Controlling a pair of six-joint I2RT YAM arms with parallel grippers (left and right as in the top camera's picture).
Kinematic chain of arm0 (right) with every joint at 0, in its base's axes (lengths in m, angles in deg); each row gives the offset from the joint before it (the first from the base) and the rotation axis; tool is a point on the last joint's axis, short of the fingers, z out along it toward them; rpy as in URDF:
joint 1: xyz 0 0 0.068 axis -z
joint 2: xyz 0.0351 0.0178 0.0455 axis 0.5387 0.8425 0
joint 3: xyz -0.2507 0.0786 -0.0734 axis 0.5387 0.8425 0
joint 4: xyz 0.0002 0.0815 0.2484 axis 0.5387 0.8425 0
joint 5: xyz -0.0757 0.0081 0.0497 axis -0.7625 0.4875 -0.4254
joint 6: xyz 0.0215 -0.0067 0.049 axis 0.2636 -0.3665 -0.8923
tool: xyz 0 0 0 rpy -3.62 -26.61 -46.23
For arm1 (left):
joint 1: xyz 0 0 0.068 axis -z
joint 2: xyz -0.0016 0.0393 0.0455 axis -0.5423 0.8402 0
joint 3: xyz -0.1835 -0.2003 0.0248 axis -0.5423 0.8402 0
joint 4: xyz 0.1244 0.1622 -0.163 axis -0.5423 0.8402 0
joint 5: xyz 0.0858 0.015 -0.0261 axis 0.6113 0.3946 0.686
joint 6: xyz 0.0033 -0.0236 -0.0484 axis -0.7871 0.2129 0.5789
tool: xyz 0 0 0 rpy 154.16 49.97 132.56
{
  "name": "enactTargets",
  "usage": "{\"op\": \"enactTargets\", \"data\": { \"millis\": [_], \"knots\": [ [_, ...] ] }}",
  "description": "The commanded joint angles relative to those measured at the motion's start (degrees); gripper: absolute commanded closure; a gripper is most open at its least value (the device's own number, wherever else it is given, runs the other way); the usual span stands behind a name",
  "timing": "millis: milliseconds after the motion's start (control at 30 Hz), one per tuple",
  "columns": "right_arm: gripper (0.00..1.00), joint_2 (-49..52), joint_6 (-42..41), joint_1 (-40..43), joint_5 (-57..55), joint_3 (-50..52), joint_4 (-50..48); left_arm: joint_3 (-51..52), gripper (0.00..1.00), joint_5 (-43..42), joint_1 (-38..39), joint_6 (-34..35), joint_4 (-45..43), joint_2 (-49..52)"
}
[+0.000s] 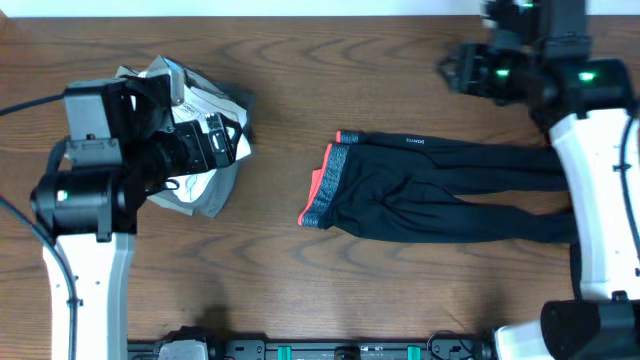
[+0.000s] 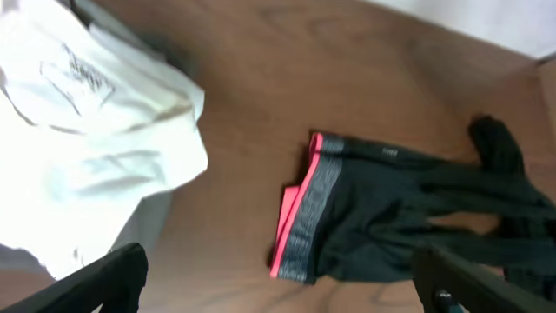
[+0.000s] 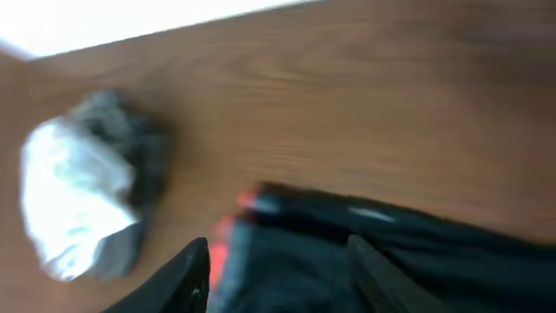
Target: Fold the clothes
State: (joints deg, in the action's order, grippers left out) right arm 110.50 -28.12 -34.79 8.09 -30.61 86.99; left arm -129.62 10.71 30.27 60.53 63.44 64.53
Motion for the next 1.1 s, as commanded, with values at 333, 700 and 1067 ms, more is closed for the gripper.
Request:
{"op": "enactTargets", "data": {
  "millis": [333,700,1067],
  "knots": [
    [0.59,20.8,0.6,22.7,-8.7,-0.5,6.3,-1.0,0.01,0.7,13.1,-8.2,0.8,8.4],
    [0.27,28.1,2.8,27.3,-26.1,-0.5,-4.5,-1.0,0.04,3.3,21.6,-8.3,-0.1,19.9],
    [0.5,36.0,2.8,27.3,-25.6,-0.4,-5.7,-0.9,0.04,3.3,24.0,-8.1,-2.7,24.8]
  ]
}}
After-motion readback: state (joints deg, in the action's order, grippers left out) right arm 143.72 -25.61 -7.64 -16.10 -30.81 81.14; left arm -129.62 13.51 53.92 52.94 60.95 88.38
